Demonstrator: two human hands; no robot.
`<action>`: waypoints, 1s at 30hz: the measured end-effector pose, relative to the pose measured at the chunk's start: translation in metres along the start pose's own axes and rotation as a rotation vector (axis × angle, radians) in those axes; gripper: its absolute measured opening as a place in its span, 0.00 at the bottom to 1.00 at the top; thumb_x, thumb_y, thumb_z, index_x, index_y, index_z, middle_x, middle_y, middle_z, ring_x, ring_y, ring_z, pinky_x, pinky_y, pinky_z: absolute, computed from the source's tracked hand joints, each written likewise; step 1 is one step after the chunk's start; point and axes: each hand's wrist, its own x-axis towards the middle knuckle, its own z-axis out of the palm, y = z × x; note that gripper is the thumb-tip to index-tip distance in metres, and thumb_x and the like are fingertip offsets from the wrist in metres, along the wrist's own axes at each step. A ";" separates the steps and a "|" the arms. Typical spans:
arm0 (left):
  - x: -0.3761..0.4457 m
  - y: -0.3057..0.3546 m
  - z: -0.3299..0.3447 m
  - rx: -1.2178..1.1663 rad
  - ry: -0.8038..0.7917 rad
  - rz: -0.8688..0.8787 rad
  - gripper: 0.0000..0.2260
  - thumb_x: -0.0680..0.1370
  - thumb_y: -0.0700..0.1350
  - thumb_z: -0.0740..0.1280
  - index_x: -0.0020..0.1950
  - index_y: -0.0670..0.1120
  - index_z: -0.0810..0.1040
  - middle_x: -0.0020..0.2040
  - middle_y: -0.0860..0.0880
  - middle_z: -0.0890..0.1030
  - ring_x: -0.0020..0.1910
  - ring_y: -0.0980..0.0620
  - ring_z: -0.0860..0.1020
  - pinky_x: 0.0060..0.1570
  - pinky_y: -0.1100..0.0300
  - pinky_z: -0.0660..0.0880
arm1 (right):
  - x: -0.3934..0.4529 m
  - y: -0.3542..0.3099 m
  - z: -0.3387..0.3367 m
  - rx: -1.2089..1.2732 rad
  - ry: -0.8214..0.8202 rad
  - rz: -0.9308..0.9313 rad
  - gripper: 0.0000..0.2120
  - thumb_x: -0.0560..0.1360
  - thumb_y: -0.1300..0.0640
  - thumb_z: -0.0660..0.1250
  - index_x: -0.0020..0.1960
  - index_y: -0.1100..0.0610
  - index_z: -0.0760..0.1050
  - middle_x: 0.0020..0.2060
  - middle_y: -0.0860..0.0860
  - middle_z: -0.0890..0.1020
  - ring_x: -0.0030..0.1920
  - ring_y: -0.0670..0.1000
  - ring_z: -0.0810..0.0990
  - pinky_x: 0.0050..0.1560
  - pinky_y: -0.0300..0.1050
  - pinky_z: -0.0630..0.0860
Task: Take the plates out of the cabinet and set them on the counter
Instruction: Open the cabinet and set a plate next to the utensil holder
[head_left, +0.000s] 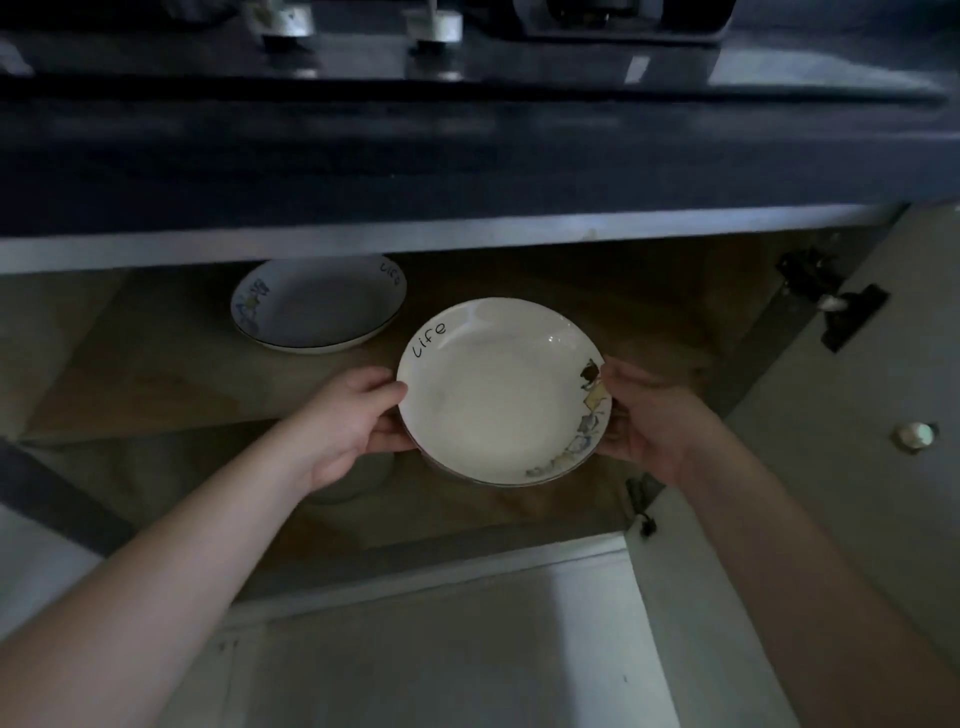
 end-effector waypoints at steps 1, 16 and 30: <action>-0.004 0.001 0.000 0.007 0.001 -0.026 0.07 0.82 0.38 0.61 0.53 0.45 0.78 0.44 0.46 0.86 0.40 0.49 0.86 0.33 0.59 0.81 | -0.006 -0.004 0.000 -0.004 0.010 0.032 0.09 0.81 0.55 0.60 0.56 0.48 0.78 0.46 0.51 0.87 0.44 0.53 0.86 0.39 0.51 0.83; -0.190 0.052 -0.013 0.098 0.078 -0.379 0.05 0.83 0.37 0.60 0.54 0.38 0.74 0.52 0.40 0.82 0.42 0.47 0.82 0.36 0.59 0.81 | -0.195 -0.068 0.036 -0.107 0.013 0.387 0.12 0.82 0.51 0.58 0.55 0.40 0.79 0.46 0.45 0.86 0.45 0.49 0.86 0.37 0.44 0.80; -0.384 0.174 -0.082 -0.119 0.186 -0.306 0.08 0.82 0.40 0.63 0.58 0.42 0.79 0.52 0.39 0.84 0.48 0.41 0.84 0.44 0.53 0.83 | -0.366 -0.196 0.116 -0.080 -0.087 0.381 0.10 0.81 0.54 0.60 0.58 0.45 0.78 0.49 0.54 0.85 0.47 0.55 0.83 0.41 0.50 0.81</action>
